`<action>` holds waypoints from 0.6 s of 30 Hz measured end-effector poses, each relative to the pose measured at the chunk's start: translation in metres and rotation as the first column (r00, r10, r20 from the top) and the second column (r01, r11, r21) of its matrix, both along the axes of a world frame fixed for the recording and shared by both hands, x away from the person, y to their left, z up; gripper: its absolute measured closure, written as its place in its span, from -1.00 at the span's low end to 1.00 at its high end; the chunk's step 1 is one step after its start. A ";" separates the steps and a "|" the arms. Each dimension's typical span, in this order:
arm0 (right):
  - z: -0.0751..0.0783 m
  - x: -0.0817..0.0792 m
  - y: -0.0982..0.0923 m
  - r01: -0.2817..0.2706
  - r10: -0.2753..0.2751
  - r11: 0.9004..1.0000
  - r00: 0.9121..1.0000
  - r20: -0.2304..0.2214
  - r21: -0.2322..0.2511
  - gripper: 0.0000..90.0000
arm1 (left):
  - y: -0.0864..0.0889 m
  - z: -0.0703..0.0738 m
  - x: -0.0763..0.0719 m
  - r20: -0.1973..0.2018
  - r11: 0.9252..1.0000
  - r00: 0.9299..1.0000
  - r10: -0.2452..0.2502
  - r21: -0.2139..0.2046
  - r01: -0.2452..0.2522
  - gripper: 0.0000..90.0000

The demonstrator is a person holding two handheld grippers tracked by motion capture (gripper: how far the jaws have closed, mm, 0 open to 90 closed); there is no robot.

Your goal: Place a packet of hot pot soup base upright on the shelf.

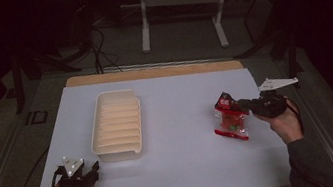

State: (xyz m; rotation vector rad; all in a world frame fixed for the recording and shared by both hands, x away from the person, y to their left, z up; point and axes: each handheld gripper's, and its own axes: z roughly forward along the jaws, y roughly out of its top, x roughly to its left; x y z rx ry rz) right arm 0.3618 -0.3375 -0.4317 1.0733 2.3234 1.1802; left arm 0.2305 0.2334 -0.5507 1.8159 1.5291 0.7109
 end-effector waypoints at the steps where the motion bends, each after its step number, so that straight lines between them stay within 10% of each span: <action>1: 0.000 0.000 0.000 -0.004 0.004 1.000 1.000 0.001 0.002 0.97 | 0.000 0.000 0.000 0.001 1.000 1.000 0.000 0.000 0.000 0.05; 18: 0.005 -0.005 0.007 -0.051 0.051 0.999 0.998 0.020 -0.003 0.97 | 0.000 0.000 0.000 0.002 1.000 1.000 0.002 -0.002 -0.002 0.05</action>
